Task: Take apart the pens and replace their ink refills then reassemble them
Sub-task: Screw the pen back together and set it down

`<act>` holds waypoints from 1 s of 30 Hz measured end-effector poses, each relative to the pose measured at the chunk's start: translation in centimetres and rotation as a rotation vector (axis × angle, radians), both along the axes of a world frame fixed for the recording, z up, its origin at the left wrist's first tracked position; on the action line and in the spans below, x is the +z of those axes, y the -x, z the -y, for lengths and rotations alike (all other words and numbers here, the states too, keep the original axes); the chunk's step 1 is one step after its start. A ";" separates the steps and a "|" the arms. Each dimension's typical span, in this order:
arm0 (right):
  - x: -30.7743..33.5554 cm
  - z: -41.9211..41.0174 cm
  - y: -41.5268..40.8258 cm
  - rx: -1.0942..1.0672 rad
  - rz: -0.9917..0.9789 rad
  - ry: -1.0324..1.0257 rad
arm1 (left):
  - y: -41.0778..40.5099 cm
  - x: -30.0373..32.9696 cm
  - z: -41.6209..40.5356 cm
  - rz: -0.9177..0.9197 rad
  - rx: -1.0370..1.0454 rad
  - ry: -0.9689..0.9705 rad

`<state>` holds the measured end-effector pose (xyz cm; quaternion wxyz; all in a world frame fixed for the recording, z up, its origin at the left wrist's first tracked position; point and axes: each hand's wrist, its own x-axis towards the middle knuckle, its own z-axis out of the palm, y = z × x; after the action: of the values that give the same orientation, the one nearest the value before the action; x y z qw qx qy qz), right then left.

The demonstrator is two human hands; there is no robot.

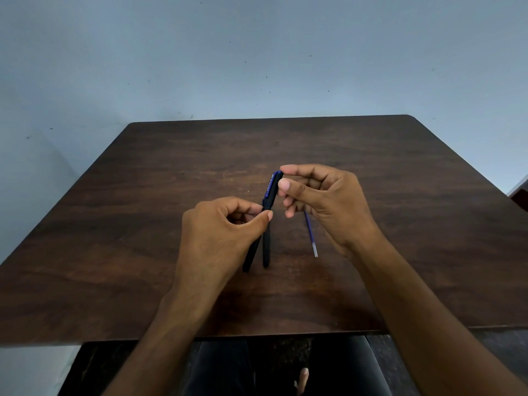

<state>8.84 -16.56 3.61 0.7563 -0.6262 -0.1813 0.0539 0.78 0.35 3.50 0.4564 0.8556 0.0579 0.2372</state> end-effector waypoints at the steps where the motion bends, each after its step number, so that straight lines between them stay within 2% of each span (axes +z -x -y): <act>1: 0.0 0.0 0.0 -0.002 0.006 0.009 | 0.0 0.0 0.0 0.003 0.002 0.004; 10: -0.4 -0.6 0.7 0.037 -0.030 0.111 | -0.1 0.1 0.0 0.026 0.021 0.036; 15: -0.2 -0.6 1.4 0.019 -0.043 0.097 | -0.3 -0.3 0.8 0.057 -0.009 0.044; 21: 0.4 1.6 0.7 -0.104 -0.007 0.204 | -1.1 -0.5 2.2 0.027 -0.116 0.010; 27: 0.2 3.9 -0.1 -0.279 -0.077 0.233 | -3.4 -0.5 4.5 -0.023 -0.152 -0.007; 30: -0.3 4.9 -0.4 -0.353 -0.102 0.332 | -4.7 -0.7 5.4 -0.048 -0.138 -0.054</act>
<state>9.27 -21.50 3.32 0.6491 -0.7603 -0.0194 -0.0187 5.49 -5.03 2.81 0.4468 0.8751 0.0030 0.1861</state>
